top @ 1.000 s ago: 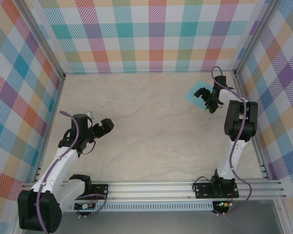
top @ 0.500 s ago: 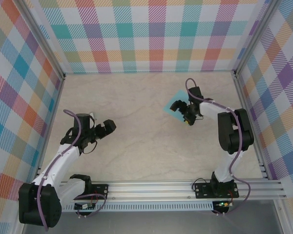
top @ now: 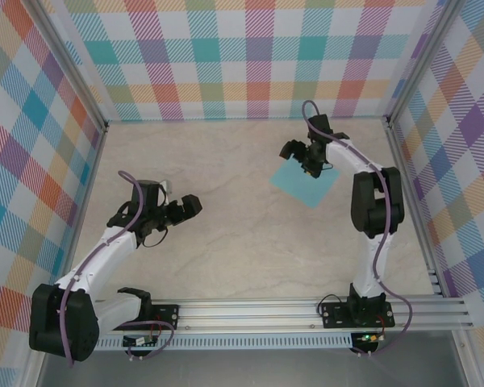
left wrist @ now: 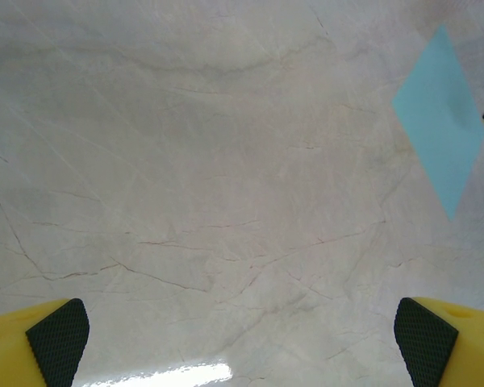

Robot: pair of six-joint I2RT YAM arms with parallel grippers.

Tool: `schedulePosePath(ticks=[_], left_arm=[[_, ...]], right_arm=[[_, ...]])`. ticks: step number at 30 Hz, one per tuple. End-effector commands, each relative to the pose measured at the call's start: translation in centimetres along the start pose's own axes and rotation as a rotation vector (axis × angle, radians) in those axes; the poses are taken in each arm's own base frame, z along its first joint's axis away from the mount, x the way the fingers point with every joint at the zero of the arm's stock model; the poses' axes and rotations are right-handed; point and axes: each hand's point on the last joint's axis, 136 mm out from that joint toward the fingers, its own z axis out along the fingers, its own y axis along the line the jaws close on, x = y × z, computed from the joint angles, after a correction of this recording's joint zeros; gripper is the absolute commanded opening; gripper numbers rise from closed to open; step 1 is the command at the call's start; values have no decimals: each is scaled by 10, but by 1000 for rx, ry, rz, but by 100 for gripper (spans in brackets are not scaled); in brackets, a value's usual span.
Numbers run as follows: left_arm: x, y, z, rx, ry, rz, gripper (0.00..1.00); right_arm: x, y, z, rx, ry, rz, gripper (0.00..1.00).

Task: Fold a paper plane with a square sheet of paper (pick it up from the middle)
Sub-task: Move the square sheet of paper to the center of the table.

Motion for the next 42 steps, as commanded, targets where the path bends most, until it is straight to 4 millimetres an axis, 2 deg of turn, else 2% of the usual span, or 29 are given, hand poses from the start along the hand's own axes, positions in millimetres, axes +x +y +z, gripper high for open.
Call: schedulePosePath(ticks=[1, 6, 11, 15, 18, 23, 26, 28, 31, 35, 38, 42], left_arm=[[0, -4, -7, -15, 0, 28, 100], [3, -3, -8, -26, 8, 28, 100], [4, -2, -8, -35, 17, 32, 100], [2, 0, -8, -52, 18, 35, 100], [1, -1, -5, -56, 28, 43, 100], [2, -5, 2, -47, 51, 49, 100], [5, -9, 7, -42, 61, 54, 100], [6, -12, 11, -35, 68, 59, 100], [10, -16, 17, -32, 81, 63, 100], [14, -27, 23, -23, 97, 82, 100], [20, -36, 27, -17, 110, 103, 100], [24, -46, 29, -2, 107, 114, 100]], right_arm=[[22, 6, 23, -16, 135, -12, 94], [30, 2, 42, 23, 198, -6, 93], [66, -7, 45, 38, 277, -68, 92], [109, -16, 41, 41, 342, -146, 92], [148, -28, 34, 21, 390, -191, 90], [220, -35, 16, -11, 486, -363, 88], [253, -39, 8, -17, 526, -414, 87], [265, -36, 0, -34, 526, -422, 87], [263, -23, -13, -72, 473, -422, 88], [233, -8, -38, -45, 324, -452, 92], [205, -17, -46, 43, 218, -429, 95], [186, -36, -41, 107, 183, -361, 94]])
